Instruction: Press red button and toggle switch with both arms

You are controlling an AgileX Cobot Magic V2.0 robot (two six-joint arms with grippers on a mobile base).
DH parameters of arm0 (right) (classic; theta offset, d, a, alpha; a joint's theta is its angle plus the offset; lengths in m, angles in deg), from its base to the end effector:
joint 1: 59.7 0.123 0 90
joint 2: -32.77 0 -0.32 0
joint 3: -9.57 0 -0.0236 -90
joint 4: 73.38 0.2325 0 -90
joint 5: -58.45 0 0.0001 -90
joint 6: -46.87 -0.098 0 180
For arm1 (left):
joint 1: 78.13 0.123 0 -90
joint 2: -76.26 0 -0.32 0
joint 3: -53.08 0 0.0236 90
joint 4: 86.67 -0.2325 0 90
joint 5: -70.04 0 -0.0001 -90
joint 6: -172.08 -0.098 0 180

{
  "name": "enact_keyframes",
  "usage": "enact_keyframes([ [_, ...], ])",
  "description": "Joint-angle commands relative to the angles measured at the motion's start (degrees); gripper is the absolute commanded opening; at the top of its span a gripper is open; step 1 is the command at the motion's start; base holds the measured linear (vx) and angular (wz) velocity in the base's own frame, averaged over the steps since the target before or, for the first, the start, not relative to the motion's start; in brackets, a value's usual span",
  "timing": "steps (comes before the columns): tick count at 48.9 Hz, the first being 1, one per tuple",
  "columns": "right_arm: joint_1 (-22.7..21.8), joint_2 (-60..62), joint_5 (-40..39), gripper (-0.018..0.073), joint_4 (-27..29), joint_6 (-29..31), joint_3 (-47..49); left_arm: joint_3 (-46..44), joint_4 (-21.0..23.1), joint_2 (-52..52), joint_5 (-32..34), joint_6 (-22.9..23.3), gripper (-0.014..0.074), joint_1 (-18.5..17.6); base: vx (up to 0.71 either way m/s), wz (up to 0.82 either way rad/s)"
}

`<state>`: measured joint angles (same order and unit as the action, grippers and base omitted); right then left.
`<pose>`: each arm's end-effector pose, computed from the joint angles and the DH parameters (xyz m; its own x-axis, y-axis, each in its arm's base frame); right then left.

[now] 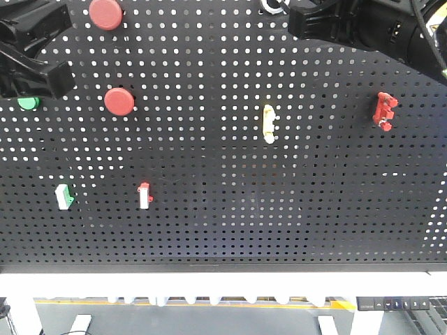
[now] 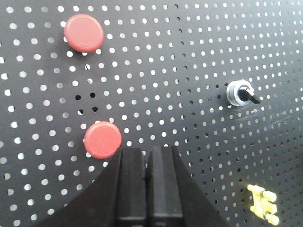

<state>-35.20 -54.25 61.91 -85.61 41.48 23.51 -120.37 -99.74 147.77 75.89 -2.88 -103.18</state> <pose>0.2683 0.1209 0.5557 0.2594 -0.0122 -0.9657 -0.3752 0.9201 -0.1125 0.1934 -0.0928 0.5273 0.3333 -0.0029 -0.9428 0.4009 0.9055 0.1390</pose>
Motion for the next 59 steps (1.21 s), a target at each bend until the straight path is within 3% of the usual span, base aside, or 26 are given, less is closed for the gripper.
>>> enact_keyframes([
  [1, -0.1, 1.9, -4.0, 0.0, -0.2, 0.3, 1.5, -1.3, 0.3, -1.1, 2.7, -1.2, 0.0002, -0.1, 0.0, 0.0],
  [6, -0.1, 1.9, -4.0, 0.0, -0.2, 0.3, 1.5, -1.1, 0.4, -1.6, -2.1, -5.7, 0.0002, -0.1, 0.0, 0.0],
  [12, -0.1, 1.9, -4.0, 0.0, -0.2, 0.3, 1.5, 4.2, 3.6, -5.1, -5.2, -9.4, 0.0002, 1.6, 0.0, 0.0],
  [17, -0.1, 1.9, -4.0, 0.0, -0.2, 0.3, 1.5, 15.8, 7.3, -10.6, 1.0, -9.1, 0.0002, 7.3, 0.0, 0.0],
  [23, -0.1, 1.9, -4.2, 0.0, -0.2, 0.3, 1.5, 33.7, 8.3, -20.4, 10.2, -8.8, 0.0002, 14.0, 0.0, 0.0],
  [31, -0.1, 1.9, -4.1, 0.0, -0.2, 0.3, 1.5, 52.9, 8.3, -36.8, 11.3, -8.9, 0.0002, 21.2, 0.0, 0.0],
  [45, -0.1, 1.9, -4.1, 0.0, -0.2, 0.3, 1.5, 75.6, 8.3, -66.9, 8.5, -8.2, 0.0002, 22.7, 0.0, 0.0],
  [47, -0.1, 1.9, -3.9, 0.0, -0.2, 0.3, 1.5, 74.7, 8.3, -64.8, 1.0, -8.2, 0.0002, 23.1, 0.0, 0.0],
  [59, -0.1, 1.6, -3.8, 0.0, -0.2, 0.3, 1.5, 74.7, 8.3, -64.7, -3.8, -8.2, 0.0002, 23.1, 0.0, 0.0],
])
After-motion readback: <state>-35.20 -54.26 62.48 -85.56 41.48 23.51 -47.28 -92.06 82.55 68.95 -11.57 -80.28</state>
